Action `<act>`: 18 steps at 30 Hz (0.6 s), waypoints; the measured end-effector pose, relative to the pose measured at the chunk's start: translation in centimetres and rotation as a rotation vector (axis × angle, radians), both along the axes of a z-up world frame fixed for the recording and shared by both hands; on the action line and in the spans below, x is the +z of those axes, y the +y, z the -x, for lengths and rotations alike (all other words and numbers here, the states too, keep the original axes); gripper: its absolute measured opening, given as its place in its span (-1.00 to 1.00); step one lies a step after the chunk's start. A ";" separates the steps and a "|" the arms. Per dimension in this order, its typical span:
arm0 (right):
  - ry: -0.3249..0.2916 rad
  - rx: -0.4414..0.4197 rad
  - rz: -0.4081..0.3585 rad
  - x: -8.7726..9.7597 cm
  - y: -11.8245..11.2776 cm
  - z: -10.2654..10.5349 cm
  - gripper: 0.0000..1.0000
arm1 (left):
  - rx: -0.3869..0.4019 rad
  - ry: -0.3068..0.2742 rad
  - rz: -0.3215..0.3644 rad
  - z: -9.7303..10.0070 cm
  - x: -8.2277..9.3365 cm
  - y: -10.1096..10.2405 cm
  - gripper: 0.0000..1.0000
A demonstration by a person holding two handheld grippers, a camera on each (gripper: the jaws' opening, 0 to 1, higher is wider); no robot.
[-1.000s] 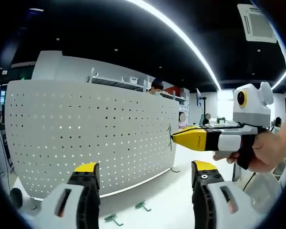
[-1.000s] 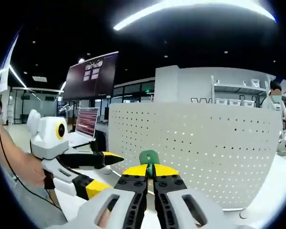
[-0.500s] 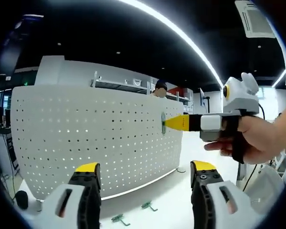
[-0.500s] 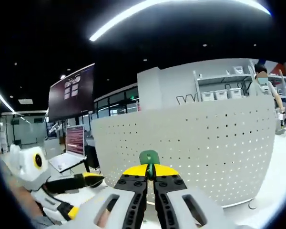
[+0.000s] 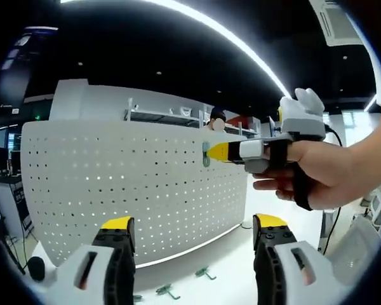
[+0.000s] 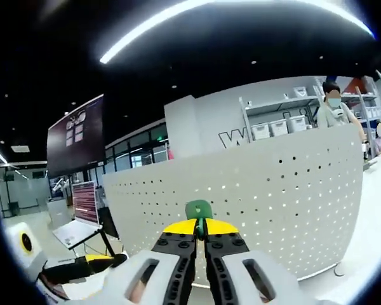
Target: Insert the hook assembly into the mounting plate slot until the hook locks in place.
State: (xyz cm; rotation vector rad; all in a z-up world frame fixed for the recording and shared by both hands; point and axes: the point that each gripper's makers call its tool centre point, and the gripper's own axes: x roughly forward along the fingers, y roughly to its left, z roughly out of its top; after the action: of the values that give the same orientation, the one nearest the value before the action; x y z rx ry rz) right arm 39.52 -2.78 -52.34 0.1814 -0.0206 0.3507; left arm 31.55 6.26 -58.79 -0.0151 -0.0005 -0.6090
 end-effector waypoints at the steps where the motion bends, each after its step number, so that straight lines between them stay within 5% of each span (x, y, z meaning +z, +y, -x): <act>1: -0.005 -0.005 0.005 0.1 0.0 -0.2 -0.98 | 0.005 0.001 0.004 0.0 0.0 0.1 0.56; 18: -0.036 -0.074 -0.011 1.9 0.8 -4.0 -0.97 | 0.051 -0.013 0.027 0.3 0.2 1.9 0.53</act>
State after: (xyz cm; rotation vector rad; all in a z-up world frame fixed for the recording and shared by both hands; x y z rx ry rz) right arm 43.48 -1.95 -50.42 0.1843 -0.0644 0.2805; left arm 31.28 8.21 -58.61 -0.0373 -0.0212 -0.5576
